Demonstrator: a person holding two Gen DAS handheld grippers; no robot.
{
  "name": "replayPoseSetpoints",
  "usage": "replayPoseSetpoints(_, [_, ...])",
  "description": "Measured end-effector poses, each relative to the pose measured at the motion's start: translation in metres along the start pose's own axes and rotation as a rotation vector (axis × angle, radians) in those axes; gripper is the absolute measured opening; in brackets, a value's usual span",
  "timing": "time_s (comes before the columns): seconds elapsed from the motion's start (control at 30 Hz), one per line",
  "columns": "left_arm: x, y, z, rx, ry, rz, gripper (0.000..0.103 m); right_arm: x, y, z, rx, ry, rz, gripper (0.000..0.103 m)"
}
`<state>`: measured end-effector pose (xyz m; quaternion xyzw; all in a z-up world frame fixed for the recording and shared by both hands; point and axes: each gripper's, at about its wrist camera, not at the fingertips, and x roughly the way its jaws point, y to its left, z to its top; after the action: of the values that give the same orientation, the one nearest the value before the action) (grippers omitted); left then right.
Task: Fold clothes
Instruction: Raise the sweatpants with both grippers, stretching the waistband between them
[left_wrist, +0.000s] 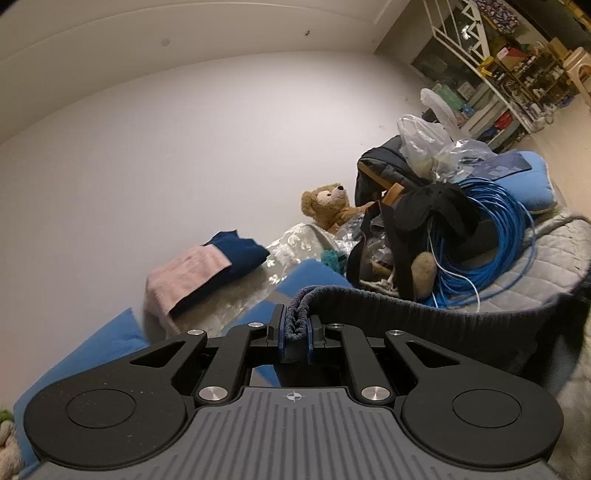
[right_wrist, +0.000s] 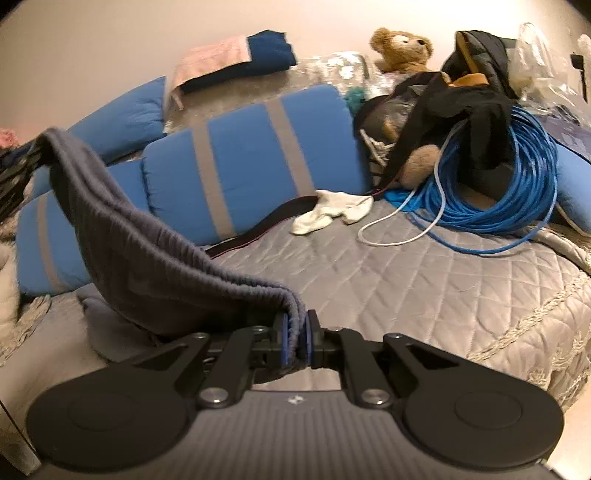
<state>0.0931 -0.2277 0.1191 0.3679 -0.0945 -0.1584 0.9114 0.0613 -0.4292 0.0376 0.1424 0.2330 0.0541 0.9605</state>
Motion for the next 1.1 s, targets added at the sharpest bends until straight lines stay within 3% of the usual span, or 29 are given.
replayPoseSetpoints(0.4, [0.161,-0.052,0.047,0.181,-0.015,-0.124,0.01,0.023,-0.068,0.041,0.075,-0.045,-0.151,0.0])
replayPoseSetpoints(0.53, [0.216,-0.077,0.054,0.212,0.003,-0.159,0.01,0.039,-0.082,0.043,0.085,-0.018,-0.172,0.0])
replayPoseSetpoints(0.83, [0.308,-0.154,0.022,0.284,0.114,-0.24,0.011,0.075,-0.113,0.045,0.107,0.045,-0.22,0.0])
replayPoseSetpoints(1.1, [0.357,-0.204,-0.022,0.377,0.225,-0.296,0.013,0.107,-0.141,0.048,0.127,0.1,-0.262,0.0])
